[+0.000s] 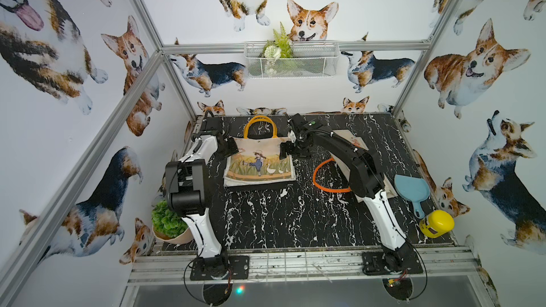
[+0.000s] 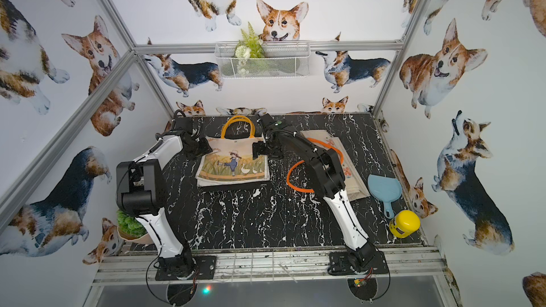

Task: Put away the canvas bag
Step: Move the canvas bag to the center of the board, then adjust the canvas bag at the center of the board.

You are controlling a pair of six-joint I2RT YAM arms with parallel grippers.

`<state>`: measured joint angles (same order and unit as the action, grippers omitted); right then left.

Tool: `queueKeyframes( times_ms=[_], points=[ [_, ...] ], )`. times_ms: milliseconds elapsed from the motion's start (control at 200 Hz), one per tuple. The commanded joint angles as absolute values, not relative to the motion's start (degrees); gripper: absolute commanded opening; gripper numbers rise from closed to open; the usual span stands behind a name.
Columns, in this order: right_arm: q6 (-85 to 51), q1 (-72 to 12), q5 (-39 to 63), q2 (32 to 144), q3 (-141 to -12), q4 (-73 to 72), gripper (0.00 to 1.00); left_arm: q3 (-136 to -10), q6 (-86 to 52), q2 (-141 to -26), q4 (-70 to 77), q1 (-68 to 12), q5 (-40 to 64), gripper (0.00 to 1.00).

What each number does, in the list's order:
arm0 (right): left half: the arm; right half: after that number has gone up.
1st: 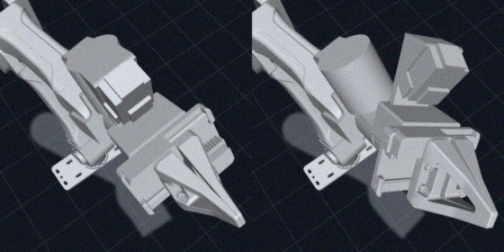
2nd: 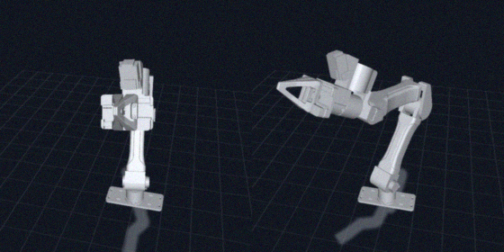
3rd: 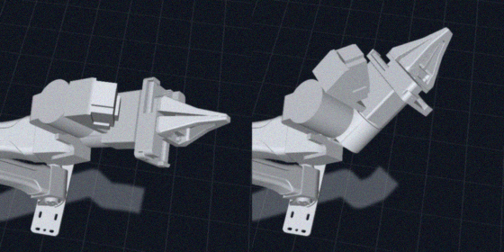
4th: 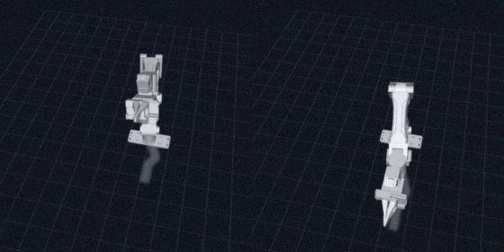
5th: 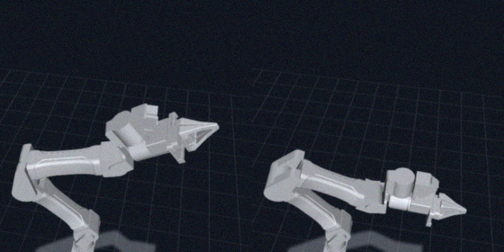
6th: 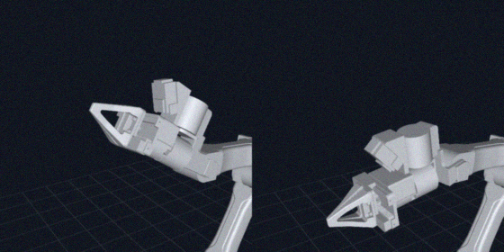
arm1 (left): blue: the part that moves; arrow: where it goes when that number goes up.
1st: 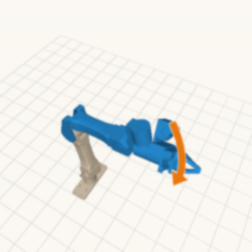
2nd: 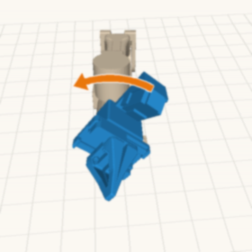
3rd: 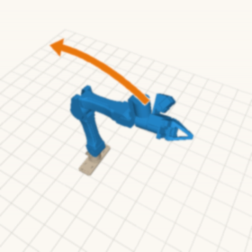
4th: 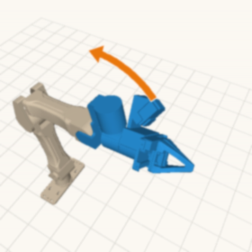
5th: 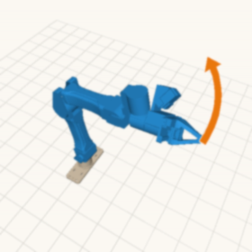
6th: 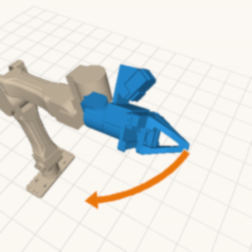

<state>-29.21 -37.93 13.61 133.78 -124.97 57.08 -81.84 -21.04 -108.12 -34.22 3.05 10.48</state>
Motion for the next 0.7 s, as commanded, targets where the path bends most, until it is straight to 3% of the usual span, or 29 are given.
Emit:
queueKeyframes(
  times_ms=[0, 240, 386, 501, 591, 696],
  points=[
    [-25.48, -35.18, 6.07, 123.32, -119.0, 59.93, 1.0, -81.93, -19.97, -103.37, -39.6, 3.16, 3.25, 0.58],
    [-14.88, -35.51, -14.49, 99.63, -103.41, 67.31, 1.0, -73.21, -21.45, -87.57, -39.09, -1.99, 8.5, 0.58],
    [-12.1, -37.75, -24.41, 84.68, -88.0, 71.15, 1.0, -67.85, -23.85, -80.42, -37.48, -17.95, 8.74, 0.57],
    [-14.77, -45.08, -31.69, 74.53, -78.79, 75.86, 1.0, -63.86, -29.53, -77.7, -32.96, -31.09, 7.24, 0.57],
    [-20.1, -48.46, -32.33, 66.71, -75.11, 78.62, 1.0, -58.89, -35.52, -75.7, -24.8, -37.49, 8.64, 0.56],
    [-26.8, -48.78, -23.72, 55.48, -73.97, 79.63, 1.0, -55.4, -39.3, -75.87, -17.87, -43.93, 8.04, 0.55]
  ],
)
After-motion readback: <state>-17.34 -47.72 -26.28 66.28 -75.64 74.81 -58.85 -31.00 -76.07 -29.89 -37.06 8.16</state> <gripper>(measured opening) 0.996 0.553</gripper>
